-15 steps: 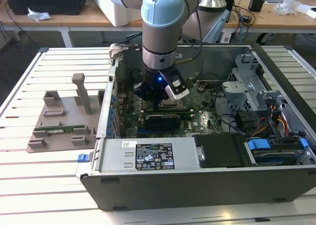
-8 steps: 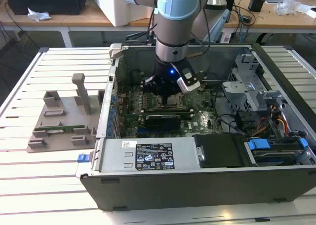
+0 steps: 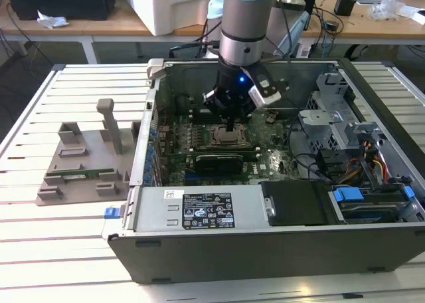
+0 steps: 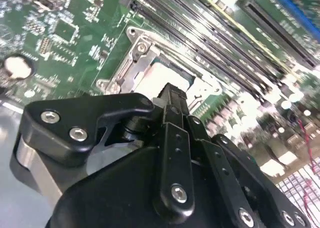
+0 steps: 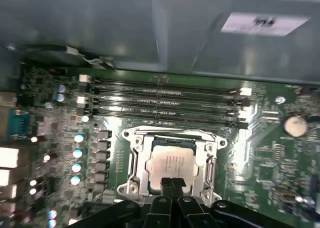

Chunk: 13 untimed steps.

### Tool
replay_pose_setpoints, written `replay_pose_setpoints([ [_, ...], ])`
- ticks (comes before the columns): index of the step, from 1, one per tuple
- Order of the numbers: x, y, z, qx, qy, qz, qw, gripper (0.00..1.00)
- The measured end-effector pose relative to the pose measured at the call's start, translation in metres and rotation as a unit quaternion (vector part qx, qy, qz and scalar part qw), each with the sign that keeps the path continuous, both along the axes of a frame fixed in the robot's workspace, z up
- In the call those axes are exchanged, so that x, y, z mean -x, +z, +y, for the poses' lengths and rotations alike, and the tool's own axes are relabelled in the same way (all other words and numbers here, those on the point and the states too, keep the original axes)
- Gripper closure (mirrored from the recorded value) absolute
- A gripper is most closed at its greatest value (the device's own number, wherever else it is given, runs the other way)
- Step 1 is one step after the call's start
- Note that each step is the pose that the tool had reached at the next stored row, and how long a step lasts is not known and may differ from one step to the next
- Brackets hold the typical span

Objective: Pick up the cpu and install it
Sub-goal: 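Install the second cpu locking lever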

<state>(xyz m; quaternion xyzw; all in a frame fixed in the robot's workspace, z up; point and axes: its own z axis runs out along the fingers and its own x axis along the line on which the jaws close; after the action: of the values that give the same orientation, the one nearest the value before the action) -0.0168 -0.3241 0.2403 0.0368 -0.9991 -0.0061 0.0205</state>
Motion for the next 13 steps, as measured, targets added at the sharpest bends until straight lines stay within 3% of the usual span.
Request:
replay_pose_setpoints([
  [5,0.0,0.0303,0.0026,0.0028,0.0,0.0,1.0,0.89],
  [7,0.0,0.038,0.0029,0.0033,0.0,0.0,1.0,0.89],
  [9,0.0,0.0425,0.003,0.0036,0.0,0.0,1.0,0.89],
  [13,0.0,0.0431,0.003,0.0035,0.0,0.0,1.0,0.89],
])
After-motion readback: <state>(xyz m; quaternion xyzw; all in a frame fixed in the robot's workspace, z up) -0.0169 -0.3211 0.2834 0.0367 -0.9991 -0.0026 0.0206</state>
